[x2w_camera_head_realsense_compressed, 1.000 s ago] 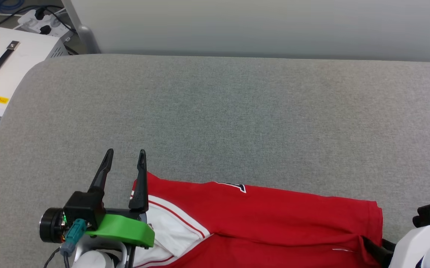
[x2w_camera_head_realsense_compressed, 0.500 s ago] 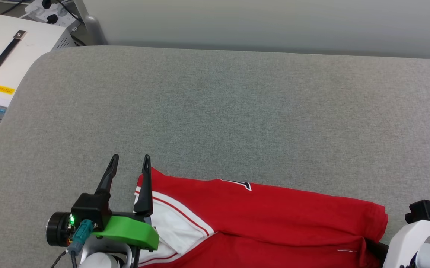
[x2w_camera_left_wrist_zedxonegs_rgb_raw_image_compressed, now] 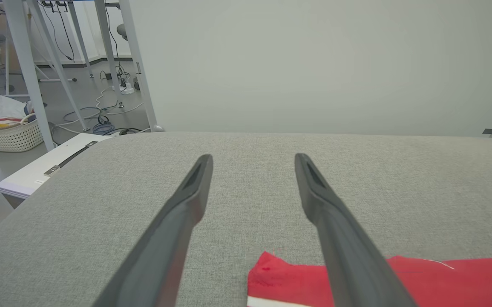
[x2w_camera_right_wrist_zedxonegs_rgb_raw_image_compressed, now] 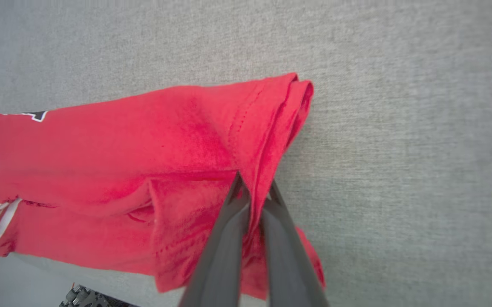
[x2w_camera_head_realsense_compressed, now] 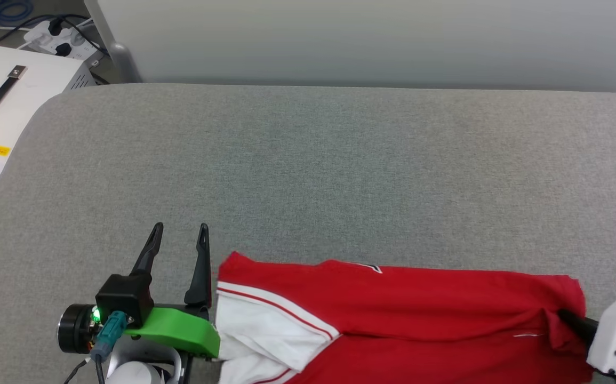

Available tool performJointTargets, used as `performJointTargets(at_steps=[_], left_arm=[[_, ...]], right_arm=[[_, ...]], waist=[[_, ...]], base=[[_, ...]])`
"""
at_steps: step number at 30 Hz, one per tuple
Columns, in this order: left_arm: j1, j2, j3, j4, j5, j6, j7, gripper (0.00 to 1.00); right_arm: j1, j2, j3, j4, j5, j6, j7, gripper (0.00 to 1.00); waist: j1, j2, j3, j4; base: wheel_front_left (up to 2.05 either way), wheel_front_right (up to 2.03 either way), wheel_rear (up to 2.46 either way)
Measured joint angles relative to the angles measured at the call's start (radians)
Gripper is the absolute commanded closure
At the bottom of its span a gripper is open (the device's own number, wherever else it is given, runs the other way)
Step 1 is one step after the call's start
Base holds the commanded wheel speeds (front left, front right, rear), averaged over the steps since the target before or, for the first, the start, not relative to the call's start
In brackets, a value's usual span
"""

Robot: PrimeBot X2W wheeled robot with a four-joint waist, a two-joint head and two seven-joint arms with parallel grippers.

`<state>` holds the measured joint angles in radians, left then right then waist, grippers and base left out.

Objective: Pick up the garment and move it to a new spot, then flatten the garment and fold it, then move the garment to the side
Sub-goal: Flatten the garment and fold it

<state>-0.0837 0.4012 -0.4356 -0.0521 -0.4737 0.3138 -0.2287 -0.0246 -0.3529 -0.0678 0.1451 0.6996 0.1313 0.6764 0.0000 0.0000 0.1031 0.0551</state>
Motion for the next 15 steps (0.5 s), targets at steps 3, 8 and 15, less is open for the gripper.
performJointTargets(at_steps=[3,8,15], left_arm=[[0.000,0.002,0.000,-0.002,-0.001,0.000,0.002,0.00],[0.000,0.003,-0.001,-0.005,-0.001,0.006,0.002,0.00],[0.001,0.002,-0.007,-0.001,-0.002,0.007,0.002,0.00]], right_arm=[[-0.003,-0.022,-0.063,0.027,-0.009,0.000,0.022,1.00],[-0.003,-0.040,-0.171,0.041,-0.018,0.000,0.045,1.00],[-0.003,-0.010,-0.241,-0.005,0.034,0.000,0.106,1.00]], waist=[[0.0000,0.0000,-0.004,-0.009],[0.0000,0.0000,-0.008,-0.019],[0.0000,0.0000,-0.019,-0.031]], base=[[0.00,0.00,0.00],[0.00,0.00,0.00],[0.00,0.00,0.00]])
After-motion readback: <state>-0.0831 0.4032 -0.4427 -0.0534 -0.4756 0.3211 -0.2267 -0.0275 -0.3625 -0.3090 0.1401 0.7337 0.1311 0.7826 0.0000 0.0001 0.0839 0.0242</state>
